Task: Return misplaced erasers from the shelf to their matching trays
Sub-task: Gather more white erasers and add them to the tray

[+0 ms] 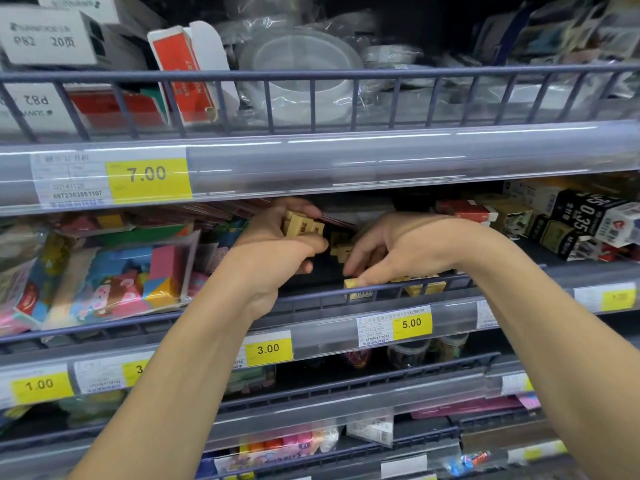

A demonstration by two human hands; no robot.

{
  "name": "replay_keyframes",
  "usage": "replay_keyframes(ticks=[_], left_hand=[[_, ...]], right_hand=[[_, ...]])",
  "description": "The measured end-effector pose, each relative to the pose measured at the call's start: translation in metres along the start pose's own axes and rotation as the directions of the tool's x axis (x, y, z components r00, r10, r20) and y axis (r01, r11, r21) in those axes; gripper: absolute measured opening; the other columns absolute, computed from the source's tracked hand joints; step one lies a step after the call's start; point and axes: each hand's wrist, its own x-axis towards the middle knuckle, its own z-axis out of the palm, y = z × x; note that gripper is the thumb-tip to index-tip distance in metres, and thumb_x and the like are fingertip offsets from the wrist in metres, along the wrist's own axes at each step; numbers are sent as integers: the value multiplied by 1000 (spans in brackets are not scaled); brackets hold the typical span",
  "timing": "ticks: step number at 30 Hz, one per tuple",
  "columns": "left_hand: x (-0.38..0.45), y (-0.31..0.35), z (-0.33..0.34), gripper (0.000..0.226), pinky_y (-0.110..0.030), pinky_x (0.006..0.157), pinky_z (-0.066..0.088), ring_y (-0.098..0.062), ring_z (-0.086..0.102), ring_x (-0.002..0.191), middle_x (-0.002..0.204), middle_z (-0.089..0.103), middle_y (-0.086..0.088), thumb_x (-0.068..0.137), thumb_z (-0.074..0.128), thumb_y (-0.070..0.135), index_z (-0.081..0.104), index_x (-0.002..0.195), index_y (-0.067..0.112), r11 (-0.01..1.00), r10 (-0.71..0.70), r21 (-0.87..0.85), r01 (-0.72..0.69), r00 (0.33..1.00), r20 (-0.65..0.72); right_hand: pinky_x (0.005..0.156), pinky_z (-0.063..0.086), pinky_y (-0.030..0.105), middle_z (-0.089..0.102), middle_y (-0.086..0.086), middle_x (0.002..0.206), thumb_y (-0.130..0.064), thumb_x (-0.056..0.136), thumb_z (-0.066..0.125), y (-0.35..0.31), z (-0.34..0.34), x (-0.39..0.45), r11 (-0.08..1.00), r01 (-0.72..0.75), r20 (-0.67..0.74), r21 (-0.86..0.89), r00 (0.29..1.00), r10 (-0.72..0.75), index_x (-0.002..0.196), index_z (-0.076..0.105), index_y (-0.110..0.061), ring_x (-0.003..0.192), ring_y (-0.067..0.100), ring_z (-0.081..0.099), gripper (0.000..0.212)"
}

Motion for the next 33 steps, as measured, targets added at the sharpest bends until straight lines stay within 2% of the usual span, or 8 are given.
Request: replay_keyframes(ticks=[5,9,13,19,23,27,31,33], left_hand=[[0,-1,-3,40,-25,64,57,-18,65,92,96,66,-3,83,74,-10,67,96,27,997,-18,-78,18,1000,-3],[-2,-6,-6,36,-22,64,56,-13,68,88,92,68,0,83,80,-5,67,99,25,973,-37,-224,46,998,42],[-3,-7,-8,35,-21,64,57,-6,74,78,79,76,9,83,79,-4,65,104,20,949,-23,-313,45,997,74],[-7,-3,-6,54,-19,62,55,-9,74,81,88,79,4,59,86,21,63,109,18,945,30,-327,14,991,130],[-7,-2,-5,54,-20,60,56,-9,75,79,84,79,5,60,88,19,64,108,17,953,14,-302,18,995,102],[-4,-4,-6,34,-24,61,57,-13,76,83,88,76,-1,77,85,1,69,103,17,962,-41,-269,52,998,44],[0,-6,-7,27,-24,56,55,-12,72,79,83,74,2,81,79,-4,71,92,19,958,-69,-279,58,997,-27],[1,-7,-8,28,-24,56,56,-9,72,72,72,74,8,81,78,-5,72,88,21,951,-74,-302,61,997,-31]], right_hand=[[69,45,8,61,-35,85,-47,86,74,-7,-3,9,995,-18,25,-103,999,20,103,76,-39,78,-14,59,19],[64,49,11,72,-21,80,-36,88,74,-3,-1,7,983,16,-209,181,978,23,102,73,-33,73,-1,68,14],[72,57,17,78,-3,93,-12,89,74,-9,9,-2,672,204,-296,712,955,24,105,69,-22,82,16,76,19],[77,62,31,75,14,103,-1,86,75,-24,19,0,520,319,-358,792,933,-27,112,68,-8,88,28,76,27],[71,62,32,74,17,92,2,83,76,-29,23,3,584,361,-441,727,898,-7,98,68,-6,76,18,72,19],[81,57,22,76,-3,87,-10,80,82,-25,18,3,705,321,-456,633,890,4,91,75,-18,78,5,67,16],[70,42,-3,71,-30,89,-29,88,75,-10,5,9,932,90,-439,350,895,79,95,71,-42,78,-15,63,16],[62,39,-1,68,-30,91,-34,91,71,-5,4,14,990,-42,-374,132,923,89,104,67,-48,79,-13,59,19]])
